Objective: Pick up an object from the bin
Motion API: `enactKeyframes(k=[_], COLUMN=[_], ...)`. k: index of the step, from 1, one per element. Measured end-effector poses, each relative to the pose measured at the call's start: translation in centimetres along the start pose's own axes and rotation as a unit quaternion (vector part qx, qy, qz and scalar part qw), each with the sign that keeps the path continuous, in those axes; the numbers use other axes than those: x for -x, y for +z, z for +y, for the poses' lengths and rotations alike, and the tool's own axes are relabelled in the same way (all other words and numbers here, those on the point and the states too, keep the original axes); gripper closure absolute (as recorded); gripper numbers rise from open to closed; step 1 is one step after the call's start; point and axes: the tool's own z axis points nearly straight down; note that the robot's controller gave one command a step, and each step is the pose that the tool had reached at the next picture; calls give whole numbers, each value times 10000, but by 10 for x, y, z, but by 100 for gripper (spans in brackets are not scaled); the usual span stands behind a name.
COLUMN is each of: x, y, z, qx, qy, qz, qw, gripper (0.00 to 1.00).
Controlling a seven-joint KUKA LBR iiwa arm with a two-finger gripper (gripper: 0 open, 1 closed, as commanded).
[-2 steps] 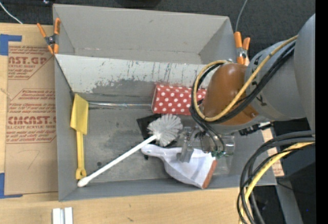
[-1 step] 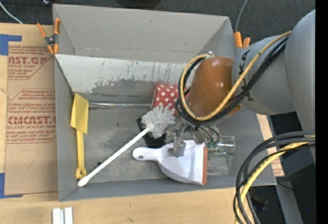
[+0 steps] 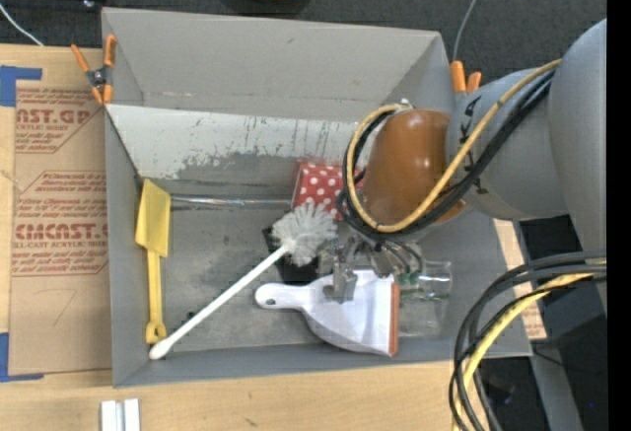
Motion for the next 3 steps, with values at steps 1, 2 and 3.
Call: enactKeyframes(k=[1, 2, 3], x=[16, 17, 18], y=[-13, -26, -31], z=[69, 28, 54], qx=[1, -3, 3], qy=[-303, -287, -363], qz=[-22, -13, -32], qw=[9995, 9996, 9993], gripper=[100, 100, 100])
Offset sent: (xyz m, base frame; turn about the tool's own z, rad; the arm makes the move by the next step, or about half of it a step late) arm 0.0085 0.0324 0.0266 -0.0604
